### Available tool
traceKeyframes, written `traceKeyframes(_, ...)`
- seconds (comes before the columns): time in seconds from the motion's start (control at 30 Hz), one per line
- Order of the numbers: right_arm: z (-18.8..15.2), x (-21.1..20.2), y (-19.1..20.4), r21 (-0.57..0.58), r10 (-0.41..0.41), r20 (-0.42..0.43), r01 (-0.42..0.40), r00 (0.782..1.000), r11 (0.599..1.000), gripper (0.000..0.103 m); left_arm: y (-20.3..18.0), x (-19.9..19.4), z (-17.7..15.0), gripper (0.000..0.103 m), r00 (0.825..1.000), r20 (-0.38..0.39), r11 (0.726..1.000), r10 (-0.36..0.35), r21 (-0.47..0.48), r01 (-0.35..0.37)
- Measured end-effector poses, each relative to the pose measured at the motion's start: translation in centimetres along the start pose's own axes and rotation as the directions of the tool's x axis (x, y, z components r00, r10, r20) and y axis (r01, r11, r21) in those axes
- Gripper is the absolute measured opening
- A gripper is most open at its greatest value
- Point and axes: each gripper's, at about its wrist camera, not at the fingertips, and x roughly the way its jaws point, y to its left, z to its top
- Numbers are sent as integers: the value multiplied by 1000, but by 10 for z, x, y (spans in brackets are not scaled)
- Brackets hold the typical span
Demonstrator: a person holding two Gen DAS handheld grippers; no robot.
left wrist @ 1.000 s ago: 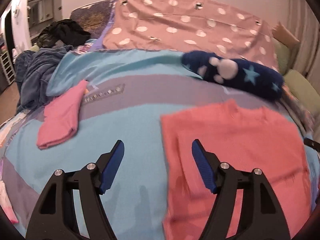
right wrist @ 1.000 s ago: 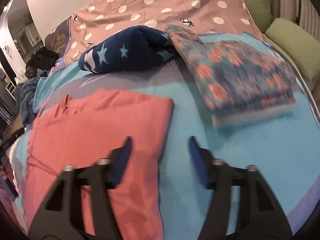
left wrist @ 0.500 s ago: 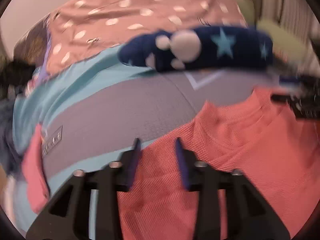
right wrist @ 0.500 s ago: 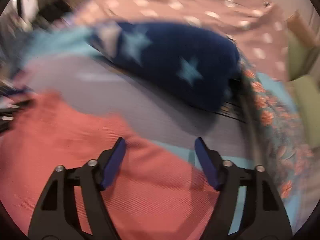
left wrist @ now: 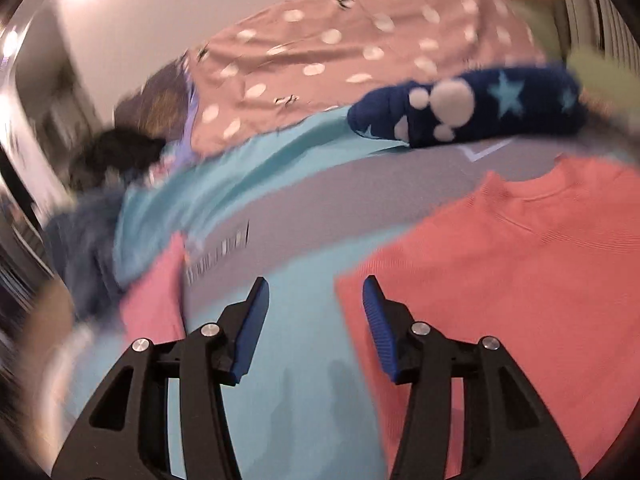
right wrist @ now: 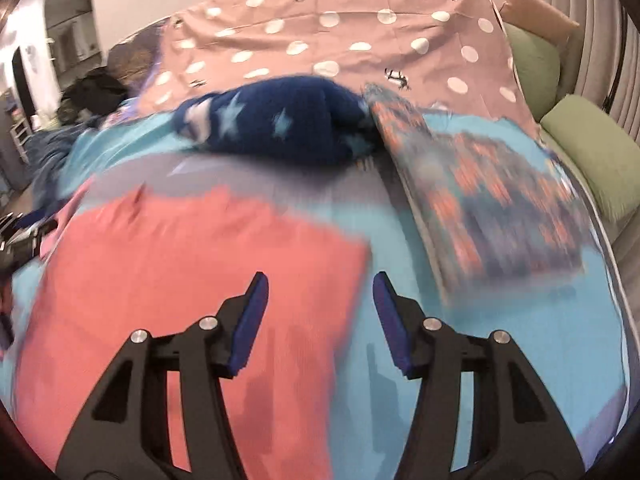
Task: Fold small clothes
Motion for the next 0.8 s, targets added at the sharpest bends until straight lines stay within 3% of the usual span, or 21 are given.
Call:
traceKeyframes(0.07,-54,-38,-9,33,55,-30,-54,998,998,55,20,-28,-30,51,994,0,990,-107,-94,107)
traceKeyframes(0.2,-110,-69,-18,134,120,-86,-108,989,985,50,22,-69,-91,51,964,-19,951,-267,-167,260)
traceKeyframes(0.27,-121,-78,-18,153,108,-100,-92,989,984,38,17,-88,-118,54,940,-22,923,-339,-201,328)
traceKeyframes(0.3,-127,-85,-18,179,130,-100,-110,986,978,34,16,-95,-129,60,925,-20,903,-379,-226,366)
traceKeyframes(0.37,-139,-98,-20,222,195,-91,-171,977,960,32,13,-107,-147,61,897,-11,865,-441,-273,422)
traceKeyframes(0.67,-201,-155,-21,271,260,-67,-233,963,934,32,-4,-164,-207,61,869,-38,839,-493,-283,464)
traceKeyframes(0.73,-222,-167,-24,290,288,-65,-258,955,922,32,-5,-178,-221,61,856,-38,826,-516,-288,485)
traceKeyframes(0.8,-242,-179,-25,301,332,-56,-301,942,905,32,-7,-188,-231,63,854,-39,824,-519,-286,488)
